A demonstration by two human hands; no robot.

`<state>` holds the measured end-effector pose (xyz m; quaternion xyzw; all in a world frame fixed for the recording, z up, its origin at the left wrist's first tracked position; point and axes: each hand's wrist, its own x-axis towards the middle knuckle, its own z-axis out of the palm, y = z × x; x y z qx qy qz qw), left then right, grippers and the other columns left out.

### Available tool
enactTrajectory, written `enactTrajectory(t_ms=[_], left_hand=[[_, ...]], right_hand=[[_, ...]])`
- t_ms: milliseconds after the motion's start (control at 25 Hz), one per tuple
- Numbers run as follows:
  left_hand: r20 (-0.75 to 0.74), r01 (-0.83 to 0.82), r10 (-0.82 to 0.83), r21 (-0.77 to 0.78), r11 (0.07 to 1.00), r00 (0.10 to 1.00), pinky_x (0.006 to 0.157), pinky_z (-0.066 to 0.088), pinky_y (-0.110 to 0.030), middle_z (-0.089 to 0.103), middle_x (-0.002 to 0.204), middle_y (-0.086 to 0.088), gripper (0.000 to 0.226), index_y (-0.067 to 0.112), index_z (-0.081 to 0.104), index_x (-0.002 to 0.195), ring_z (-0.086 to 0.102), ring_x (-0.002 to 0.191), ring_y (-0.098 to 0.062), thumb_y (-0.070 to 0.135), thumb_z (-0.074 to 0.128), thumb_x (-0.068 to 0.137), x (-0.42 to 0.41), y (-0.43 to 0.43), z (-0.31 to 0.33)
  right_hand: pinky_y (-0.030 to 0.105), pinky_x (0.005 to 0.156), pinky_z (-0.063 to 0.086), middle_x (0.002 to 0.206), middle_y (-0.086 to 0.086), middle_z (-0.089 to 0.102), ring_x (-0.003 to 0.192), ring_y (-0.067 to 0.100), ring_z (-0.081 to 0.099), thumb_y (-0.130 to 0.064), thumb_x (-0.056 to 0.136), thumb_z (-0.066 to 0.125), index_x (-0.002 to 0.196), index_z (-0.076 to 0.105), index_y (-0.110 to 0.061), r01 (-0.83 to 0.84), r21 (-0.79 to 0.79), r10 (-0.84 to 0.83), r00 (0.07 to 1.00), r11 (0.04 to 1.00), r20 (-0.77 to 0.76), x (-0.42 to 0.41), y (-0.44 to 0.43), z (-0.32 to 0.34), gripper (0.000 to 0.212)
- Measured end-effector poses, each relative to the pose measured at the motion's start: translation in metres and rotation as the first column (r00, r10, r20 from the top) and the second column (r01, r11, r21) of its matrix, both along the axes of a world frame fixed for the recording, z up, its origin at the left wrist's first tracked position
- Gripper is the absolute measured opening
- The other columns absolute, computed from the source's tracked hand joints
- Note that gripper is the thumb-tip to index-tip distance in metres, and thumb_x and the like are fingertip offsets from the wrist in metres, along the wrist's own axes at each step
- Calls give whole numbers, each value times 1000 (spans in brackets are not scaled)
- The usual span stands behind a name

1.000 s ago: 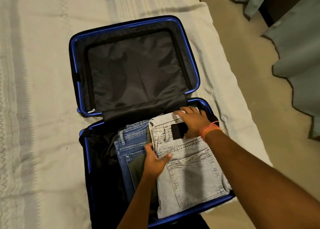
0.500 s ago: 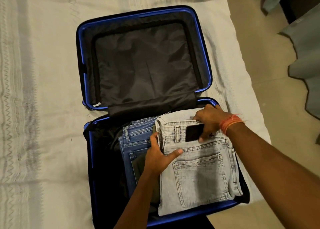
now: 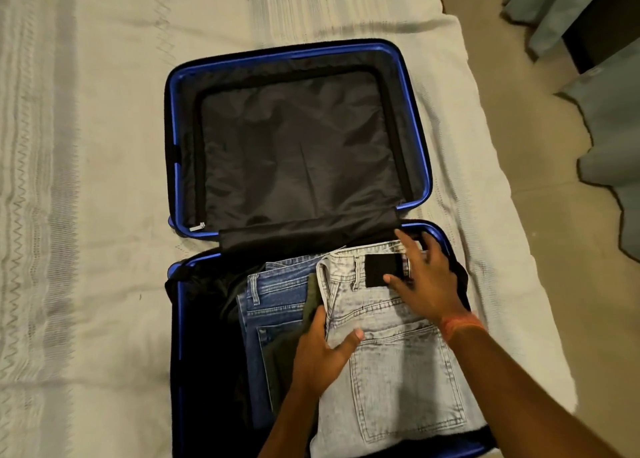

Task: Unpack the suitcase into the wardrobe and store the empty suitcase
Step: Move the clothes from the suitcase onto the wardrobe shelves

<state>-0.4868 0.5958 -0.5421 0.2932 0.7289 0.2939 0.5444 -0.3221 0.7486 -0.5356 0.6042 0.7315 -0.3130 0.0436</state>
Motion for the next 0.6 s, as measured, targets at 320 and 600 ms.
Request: enactTrajectory(t_ms=[320,600], left_hand=[[440,-192,226,-121,974,869,94,51,-42,69,114,-3,50,27,56,121,65,107,-26,-4,65,82,-11,27,33],[676,-89,193,-186,978,711,93,50,-53,67,116,-19,66,11,53,128,65,103,-38,-7,71,67,-52,41,101]], right_hand=[[55,110,27,155,5,17,143,28,17,-83,62,52,140,12,-60,398,-200,-425,897,895,-118,46,-91,18,91],[40,108,40,145,-10,45,126,10,50,-52,49,90,138,29,-53,245,-702,-724,431,668,-539,30,-80,37,108]])
